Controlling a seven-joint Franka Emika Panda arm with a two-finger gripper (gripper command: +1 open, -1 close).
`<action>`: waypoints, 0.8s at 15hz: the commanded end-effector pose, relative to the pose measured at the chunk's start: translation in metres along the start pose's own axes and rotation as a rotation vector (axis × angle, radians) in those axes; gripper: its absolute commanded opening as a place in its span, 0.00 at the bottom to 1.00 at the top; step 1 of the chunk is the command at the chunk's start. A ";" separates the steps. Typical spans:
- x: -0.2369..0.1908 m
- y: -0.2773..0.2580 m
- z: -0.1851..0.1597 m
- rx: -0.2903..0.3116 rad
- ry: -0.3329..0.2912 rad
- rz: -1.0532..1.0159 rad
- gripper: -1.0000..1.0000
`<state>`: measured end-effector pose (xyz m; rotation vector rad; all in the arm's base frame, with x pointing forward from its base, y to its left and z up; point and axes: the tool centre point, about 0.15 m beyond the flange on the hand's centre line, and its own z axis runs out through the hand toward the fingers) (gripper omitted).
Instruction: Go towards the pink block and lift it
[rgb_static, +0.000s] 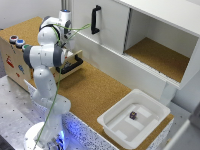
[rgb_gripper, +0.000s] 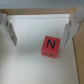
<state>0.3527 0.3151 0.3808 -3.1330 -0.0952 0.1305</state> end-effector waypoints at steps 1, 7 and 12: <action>-0.048 -0.008 -0.027 -0.110 -0.070 -0.181 1.00; -0.044 -0.004 -0.006 -0.073 -0.070 -0.143 1.00; -0.014 0.010 0.010 -0.002 -0.049 0.041 1.00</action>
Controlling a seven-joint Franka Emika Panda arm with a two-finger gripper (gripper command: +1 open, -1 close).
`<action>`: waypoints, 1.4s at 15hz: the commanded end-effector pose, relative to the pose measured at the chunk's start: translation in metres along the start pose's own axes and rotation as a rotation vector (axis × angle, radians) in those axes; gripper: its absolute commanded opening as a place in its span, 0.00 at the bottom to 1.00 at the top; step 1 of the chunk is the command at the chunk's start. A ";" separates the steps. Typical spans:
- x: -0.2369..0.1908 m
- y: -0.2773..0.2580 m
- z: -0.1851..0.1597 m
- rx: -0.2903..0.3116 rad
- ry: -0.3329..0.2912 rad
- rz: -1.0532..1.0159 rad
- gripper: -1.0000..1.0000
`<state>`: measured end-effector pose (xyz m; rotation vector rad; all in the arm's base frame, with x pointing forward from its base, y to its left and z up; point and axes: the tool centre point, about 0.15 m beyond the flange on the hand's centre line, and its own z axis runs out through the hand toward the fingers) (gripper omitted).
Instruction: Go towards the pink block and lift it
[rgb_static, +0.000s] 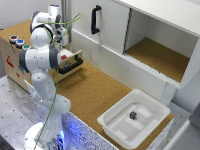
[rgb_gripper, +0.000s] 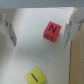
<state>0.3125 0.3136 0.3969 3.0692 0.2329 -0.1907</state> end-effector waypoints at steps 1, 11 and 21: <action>0.032 0.016 0.029 0.078 -0.008 0.152 1.00; 0.069 0.004 0.062 0.126 0.022 0.252 1.00; 0.069 0.018 0.072 0.125 0.055 0.289 0.00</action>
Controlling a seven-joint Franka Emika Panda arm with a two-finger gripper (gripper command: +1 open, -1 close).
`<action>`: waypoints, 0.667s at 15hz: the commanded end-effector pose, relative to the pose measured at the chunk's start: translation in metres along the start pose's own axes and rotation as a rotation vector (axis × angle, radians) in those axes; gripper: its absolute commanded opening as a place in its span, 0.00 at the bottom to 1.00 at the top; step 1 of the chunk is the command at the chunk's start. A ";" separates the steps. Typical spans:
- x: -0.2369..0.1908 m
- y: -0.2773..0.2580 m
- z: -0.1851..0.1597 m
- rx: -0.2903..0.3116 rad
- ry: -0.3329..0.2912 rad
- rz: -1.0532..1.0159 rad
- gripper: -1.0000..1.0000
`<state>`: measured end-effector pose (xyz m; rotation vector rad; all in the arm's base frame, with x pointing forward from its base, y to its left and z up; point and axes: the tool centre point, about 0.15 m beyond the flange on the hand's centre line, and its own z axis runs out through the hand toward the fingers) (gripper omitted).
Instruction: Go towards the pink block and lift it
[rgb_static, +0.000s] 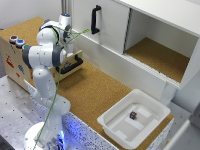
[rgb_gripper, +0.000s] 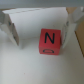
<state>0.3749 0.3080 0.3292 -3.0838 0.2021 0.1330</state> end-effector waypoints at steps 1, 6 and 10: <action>0.000 0.009 0.011 0.005 0.013 0.009 0.00; -0.009 0.014 0.010 -0.008 0.010 -0.002 0.00; -0.010 0.003 -0.018 -0.009 0.076 -0.050 0.00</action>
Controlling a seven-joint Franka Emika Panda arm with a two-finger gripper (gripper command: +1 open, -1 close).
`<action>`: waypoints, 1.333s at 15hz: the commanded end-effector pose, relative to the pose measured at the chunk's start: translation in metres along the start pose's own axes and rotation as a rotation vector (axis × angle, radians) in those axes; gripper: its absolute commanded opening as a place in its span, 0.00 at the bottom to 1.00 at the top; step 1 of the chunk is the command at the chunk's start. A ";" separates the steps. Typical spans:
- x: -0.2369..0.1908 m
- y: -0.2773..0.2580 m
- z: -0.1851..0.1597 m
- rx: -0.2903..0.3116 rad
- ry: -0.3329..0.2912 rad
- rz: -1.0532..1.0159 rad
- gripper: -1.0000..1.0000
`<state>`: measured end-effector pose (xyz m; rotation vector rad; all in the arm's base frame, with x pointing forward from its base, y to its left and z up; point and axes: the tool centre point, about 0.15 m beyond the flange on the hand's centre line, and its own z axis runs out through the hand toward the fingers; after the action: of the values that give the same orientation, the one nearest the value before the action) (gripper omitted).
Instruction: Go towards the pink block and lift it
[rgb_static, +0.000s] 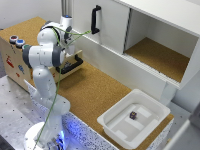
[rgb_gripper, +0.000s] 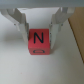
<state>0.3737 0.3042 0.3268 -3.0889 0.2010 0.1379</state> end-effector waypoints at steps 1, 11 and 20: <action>-0.011 -0.005 -0.031 -0.023 0.105 -0.070 0.00; -0.010 0.043 -0.136 -0.010 0.288 -0.052 0.00; -0.008 0.136 -0.160 -0.047 0.297 -0.028 0.00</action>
<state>0.3683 0.2172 0.4757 -3.1484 0.2022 -0.3552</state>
